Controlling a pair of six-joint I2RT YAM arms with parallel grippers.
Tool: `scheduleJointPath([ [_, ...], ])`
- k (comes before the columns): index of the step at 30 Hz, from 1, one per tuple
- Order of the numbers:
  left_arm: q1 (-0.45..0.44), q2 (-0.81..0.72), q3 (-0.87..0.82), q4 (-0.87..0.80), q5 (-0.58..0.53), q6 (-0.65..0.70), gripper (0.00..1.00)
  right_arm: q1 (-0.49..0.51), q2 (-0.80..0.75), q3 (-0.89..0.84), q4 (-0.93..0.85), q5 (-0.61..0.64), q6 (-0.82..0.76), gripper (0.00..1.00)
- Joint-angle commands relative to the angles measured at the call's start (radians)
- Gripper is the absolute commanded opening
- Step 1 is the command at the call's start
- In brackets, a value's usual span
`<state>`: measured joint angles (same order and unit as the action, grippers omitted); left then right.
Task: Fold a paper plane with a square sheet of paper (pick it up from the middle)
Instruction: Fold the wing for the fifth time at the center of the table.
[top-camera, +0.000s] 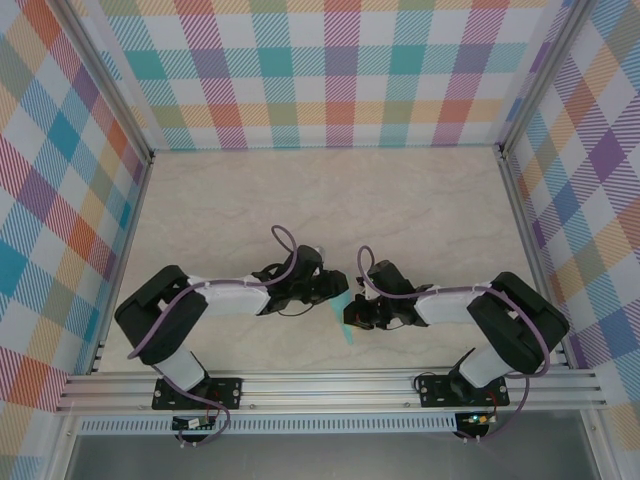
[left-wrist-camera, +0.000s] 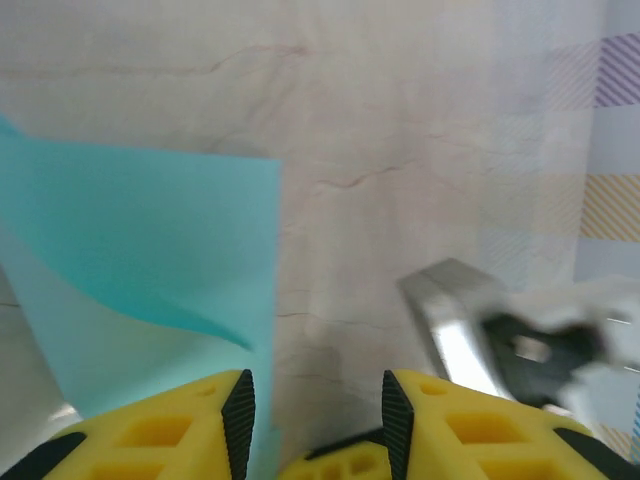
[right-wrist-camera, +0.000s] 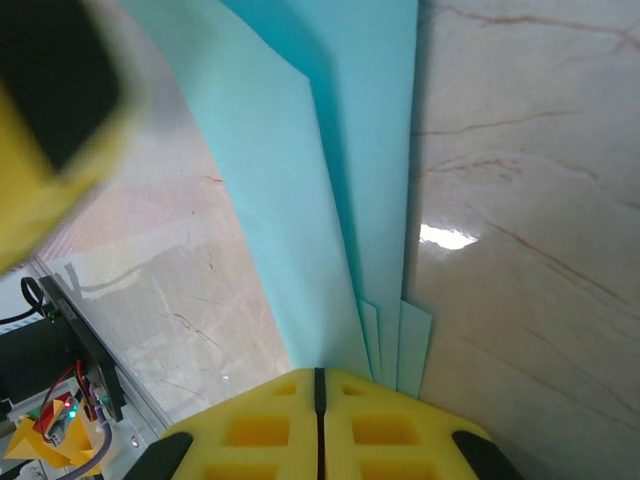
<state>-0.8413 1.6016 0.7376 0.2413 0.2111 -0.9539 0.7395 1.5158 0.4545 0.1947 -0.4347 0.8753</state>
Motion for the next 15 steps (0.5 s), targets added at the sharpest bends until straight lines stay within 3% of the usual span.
scheduleJointPath([
  [1, -0.006, -0.124, 0.025, -0.122, -0.077, 0.089, 0.42, -0.003, 0.049, -0.047, -0.036, 0.047, -0.003, 0.06],
  [5, -0.007, -0.194, -0.036, -0.158, -0.162, 0.076, 0.41, -0.003, 0.053, -0.051, -0.03, 0.047, 0.001, 0.06],
  [15, 0.017, -0.115, -0.106, -0.018, -0.139, 0.027, 0.37, -0.003, 0.046, -0.076, -0.014, 0.05, 0.008, 0.03],
])
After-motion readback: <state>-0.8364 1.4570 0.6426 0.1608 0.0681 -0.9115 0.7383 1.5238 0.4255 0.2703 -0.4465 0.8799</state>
